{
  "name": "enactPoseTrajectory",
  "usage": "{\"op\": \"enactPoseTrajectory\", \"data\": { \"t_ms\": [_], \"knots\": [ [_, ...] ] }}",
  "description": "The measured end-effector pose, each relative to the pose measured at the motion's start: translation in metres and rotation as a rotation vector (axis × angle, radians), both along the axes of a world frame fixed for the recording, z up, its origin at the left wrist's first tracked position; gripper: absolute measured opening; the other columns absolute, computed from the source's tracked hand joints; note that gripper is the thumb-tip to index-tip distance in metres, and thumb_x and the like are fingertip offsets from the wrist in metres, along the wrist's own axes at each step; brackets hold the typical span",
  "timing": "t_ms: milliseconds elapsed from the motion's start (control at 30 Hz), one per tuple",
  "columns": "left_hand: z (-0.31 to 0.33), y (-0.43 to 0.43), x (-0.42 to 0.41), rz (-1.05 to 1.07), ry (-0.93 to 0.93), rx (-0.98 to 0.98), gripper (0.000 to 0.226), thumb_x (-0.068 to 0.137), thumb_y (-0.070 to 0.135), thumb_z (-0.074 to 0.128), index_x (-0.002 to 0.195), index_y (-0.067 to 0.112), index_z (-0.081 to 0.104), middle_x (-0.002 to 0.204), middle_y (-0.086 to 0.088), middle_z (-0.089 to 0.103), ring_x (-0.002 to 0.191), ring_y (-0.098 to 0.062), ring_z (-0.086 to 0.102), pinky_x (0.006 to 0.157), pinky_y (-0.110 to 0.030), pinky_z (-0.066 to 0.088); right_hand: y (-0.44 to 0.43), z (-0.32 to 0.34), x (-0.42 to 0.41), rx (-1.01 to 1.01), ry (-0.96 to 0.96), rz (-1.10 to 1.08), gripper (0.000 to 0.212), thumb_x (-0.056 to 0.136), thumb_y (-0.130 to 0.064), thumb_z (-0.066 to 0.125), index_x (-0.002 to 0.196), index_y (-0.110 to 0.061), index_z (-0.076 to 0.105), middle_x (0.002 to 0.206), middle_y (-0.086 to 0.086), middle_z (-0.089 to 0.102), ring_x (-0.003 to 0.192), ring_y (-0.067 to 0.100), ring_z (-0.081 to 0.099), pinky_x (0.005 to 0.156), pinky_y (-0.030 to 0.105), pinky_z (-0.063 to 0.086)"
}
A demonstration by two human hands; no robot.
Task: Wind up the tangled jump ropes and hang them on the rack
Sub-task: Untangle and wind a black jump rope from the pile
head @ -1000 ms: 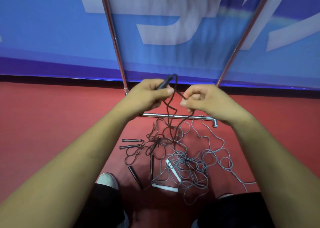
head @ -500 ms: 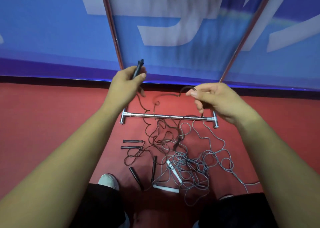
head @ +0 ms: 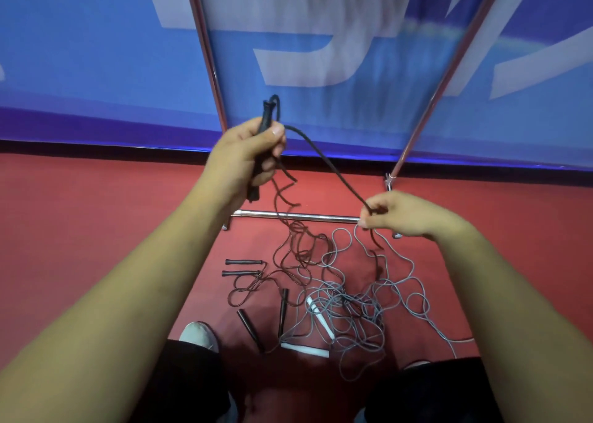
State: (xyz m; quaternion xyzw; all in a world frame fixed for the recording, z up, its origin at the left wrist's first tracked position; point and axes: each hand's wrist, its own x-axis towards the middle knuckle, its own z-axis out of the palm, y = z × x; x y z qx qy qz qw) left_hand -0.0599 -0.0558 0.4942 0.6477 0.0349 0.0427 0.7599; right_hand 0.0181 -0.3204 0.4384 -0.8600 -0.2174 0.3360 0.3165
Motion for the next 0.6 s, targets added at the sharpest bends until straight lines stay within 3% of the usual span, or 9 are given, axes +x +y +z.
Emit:
{"op": "enactPoseTrajectory", "data": {
  "t_ms": [67, 167, 233, 300, 333, 433, 500, 567, 600],
  "knots": [
    [-0.002, 0.004, 0.002, 0.054, 0.003, -0.031, 0.022, 0.101, 0.008, 0.049, 0.08, 0.013, 0.052, 0.067, 0.001, 0.048, 0.051, -0.01, 0.032, 0.042, -0.022, 0.015, -0.01, -0.018, 0.005, -0.072, 0.091, -0.022, 0.009, 0.093, -0.019, 0.069, 0.084, -0.015, 0.068, 0.064, -0.016, 0.064, 0.053, -0.012, 0.052, 0.058, 0.008, 0.038],
    [-0.007, 0.008, 0.006, 0.19, 0.051, -0.051, 0.019, 0.101, 0.012, 0.052, 0.083, 0.013, 0.056, 0.07, 0.0, 0.057, 0.05, -0.011, 0.035, 0.04, -0.021, 0.02, -0.015, -0.032, 0.008, -0.084, 0.081, -0.037, 0.015, 0.094, -0.022, 0.068, 0.082, -0.013, 0.072, 0.067, -0.016, 0.068, 0.061, -0.01, 0.057, 0.07, 0.014, 0.042],
    [-0.013, 0.013, 0.01, 0.328, 0.109, 0.226, 0.011, 0.099, 0.018, 0.057, 0.092, 0.017, 0.065, 0.079, -0.005, 0.068, 0.047, -0.01, 0.045, 0.044, -0.021, 0.03, -0.008, -0.025, 0.005, 0.031, 0.053, -0.1, 0.018, 0.094, -0.017, 0.067, 0.084, -0.004, 0.073, 0.066, -0.012, 0.069, 0.058, -0.008, 0.056, 0.062, 0.01, 0.043],
    [-0.022, 0.019, 0.012, 0.41, 0.177, 0.547, 0.017, 0.098, 0.021, 0.059, 0.111, 0.018, 0.069, 0.086, -0.007, 0.071, 0.046, -0.004, 0.054, 0.052, -0.017, 0.041, 0.003, -0.01, 0.001, 0.194, 0.063, -0.149, 0.018, 0.091, -0.014, 0.07, 0.089, 0.003, 0.074, 0.07, -0.007, 0.073, 0.067, 0.0, 0.061, 0.068, 0.015, 0.051],
    [-0.025, 0.019, 0.011, 0.406, 0.183, 0.615, 0.021, 0.098, 0.02, 0.059, 0.117, 0.016, 0.068, 0.087, -0.006, 0.071, 0.047, -0.001, 0.056, 0.056, -0.014, 0.043, 0.008, 0.0, -0.002, 0.238, 0.066, -0.141, 0.017, 0.089, -0.014, 0.072, 0.09, 0.003, 0.075, 0.07, -0.004, 0.073, 0.067, 0.003, 0.062, 0.068, 0.017, 0.053],
    [-0.022, 0.005, 0.005, 0.168, 0.117, 0.524, 0.022, 0.099, 0.011, 0.057, 0.119, 0.008, 0.066, 0.099, -0.005, 0.074, 0.046, -0.005, 0.057, 0.052, -0.013, 0.041, 0.026, 0.024, -0.018, 0.22, 0.041, -0.047, 0.012, 0.085, -0.014, 0.076, 0.087, -0.002, 0.077, 0.06, 0.002, 0.065, 0.046, -0.001, 0.05, 0.044, 0.008, 0.037],
    [-0.02, -0.008, 0.001, -0.055, 0.127, 0.478, 0.023, 0.1, 0.009, 0.056, 0.12, 0.006, 0.066, 0.099, -0.002, 0.074, 0.045, -0.006, 0.055, 0.044, -0.013, 0.034, 0.037, 0.031, -0.028, 0.226, 0.045, 0.022, 0.016, 0.083, -0.017, 0.079, 0.084, -0.001, 0.077, 0.059, 0.003, 0.064, 0.051, 0.003, 0.05, 0.051, 0.012, 0.041],
    [-0.021, -0.016, -0.003, -0.25, 0.168, 0.558, 0.019, 0.1, 0.018, 0.059, 0.115, 0.011, 0.068, 0.097, -0.005, 0.075, 0.049, -0.013, 0.053, 0.046, -0.019, 0.033, 0.042, 0.036, -0.031, 0.279, 0.037, 0.022, 0.016, 0.081, -0.017, 0.079, 0.08, -0.002, 0.077, 0.058, 0.002, 0.063, 0.056, 0.006, 0.05, 0.057, 0.013, 0.041],
    [-0.022, -0.017, -0.004, -0.325, 0.187, 0.618, 0.017, 0.1, 0.025, 0.06, 0.108, 0.013, 0.069, 0.086, -0.006, 0.073, 0.051, -0.015, 0.049, 0.048, -0.023, 0.032, 0.042, 0.037, -0.03, 0.308, 0.023, 0.001, 0.013, 0.082, -0.017, 0.079, 0.077, -0.005, 0.077, 0.058, 0.002, 0.063, 0.054, 0.005, 0.049, 0.055, 0.012, 0.039]
  ]
}}
